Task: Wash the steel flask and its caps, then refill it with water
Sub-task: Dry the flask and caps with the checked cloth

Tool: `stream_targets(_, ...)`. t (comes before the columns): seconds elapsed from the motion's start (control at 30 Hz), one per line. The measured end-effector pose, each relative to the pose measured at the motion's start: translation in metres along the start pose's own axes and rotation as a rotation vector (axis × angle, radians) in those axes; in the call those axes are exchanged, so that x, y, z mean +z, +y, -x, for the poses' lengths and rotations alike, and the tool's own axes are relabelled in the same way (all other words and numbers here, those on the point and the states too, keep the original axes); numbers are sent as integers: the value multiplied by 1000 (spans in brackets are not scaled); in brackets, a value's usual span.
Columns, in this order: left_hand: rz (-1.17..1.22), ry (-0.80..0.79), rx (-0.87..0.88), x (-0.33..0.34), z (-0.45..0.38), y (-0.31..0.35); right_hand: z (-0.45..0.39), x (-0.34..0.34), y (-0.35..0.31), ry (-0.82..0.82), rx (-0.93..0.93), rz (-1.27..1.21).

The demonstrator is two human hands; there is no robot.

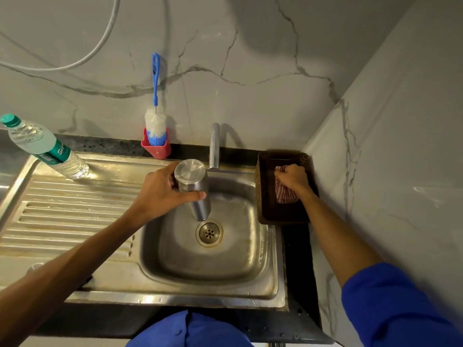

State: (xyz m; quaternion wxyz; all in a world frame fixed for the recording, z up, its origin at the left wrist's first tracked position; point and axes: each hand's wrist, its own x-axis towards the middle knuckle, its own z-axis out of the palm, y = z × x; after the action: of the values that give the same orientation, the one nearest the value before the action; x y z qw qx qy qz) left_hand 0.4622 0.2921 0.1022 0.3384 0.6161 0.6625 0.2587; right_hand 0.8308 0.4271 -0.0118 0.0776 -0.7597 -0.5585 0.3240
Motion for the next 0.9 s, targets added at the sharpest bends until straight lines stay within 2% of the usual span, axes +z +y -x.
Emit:
stream_targets(0.23,145,60,-15,-1,7,-2,38,-38,9,-16,211,-885)
stream_targets(0.33,216,82,5,0,17,-2,65,-44,-1,-29,280,-1102)
stream_targets(0.4,271,87,1,-1,25,-5,86,-44,-10,-72,260,-1213)
stream_targets(0.5,434,110,-42,-3,38,-7,125,-35,-25,-159,190,-1275)
stream_targets(0.7,757,259,-150,1,64,-3,192,-8,-70,-117,15,-1231)
stream_targets(0.9,833,277,-138,-3,64,-5,246,23,-131,-47,-193,-1113)
